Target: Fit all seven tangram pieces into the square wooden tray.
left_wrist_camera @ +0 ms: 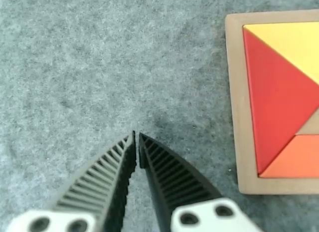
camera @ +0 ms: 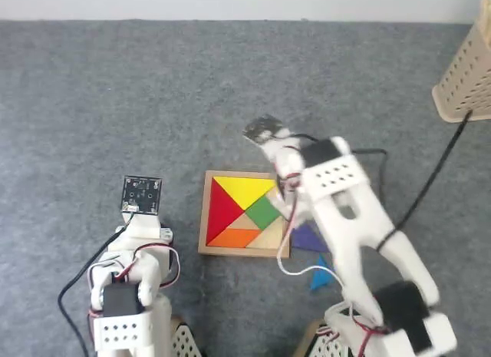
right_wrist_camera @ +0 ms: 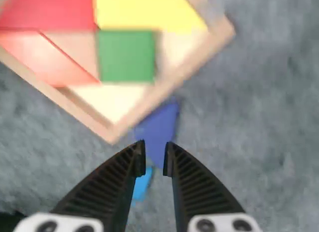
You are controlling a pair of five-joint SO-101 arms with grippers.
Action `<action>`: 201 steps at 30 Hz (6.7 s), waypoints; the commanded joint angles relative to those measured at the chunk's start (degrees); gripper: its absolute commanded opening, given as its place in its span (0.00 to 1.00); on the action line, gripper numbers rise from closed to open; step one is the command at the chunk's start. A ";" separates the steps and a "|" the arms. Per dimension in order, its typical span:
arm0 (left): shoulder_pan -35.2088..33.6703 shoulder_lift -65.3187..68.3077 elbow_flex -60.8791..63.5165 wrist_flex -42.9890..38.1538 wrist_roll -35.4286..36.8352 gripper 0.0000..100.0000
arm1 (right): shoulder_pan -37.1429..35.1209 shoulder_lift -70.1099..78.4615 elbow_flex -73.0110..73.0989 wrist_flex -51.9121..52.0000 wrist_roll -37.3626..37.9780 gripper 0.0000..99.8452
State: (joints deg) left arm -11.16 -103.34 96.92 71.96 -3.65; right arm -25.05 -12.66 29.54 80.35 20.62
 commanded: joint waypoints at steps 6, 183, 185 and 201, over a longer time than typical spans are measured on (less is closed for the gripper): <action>0.00 -1.14 -0.40 0.44 -0.26 0.01 | 1.89 -11.47 18.46 -8.13 6.07 0.06; 0.00 -1.14 -0.40 0.44 -0.26 0.01 | 0.92 28.53 -23.38 -8.66 -34.64 0.01; 0.00 -1.14 -0.40 0.44 -0.26 0.01 | 1.80 27.74 -22.86 -8.04 -34.46 0.01; 0.00 -1.14 -0.40 0.44 -0.26 0.01 | 2.33 27.74 -21.63 -7.69 -32.00 0.01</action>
State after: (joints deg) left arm -11.16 -103.34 96.92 71.96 -3.65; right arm -23.21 16.26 8.44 72.62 -12.53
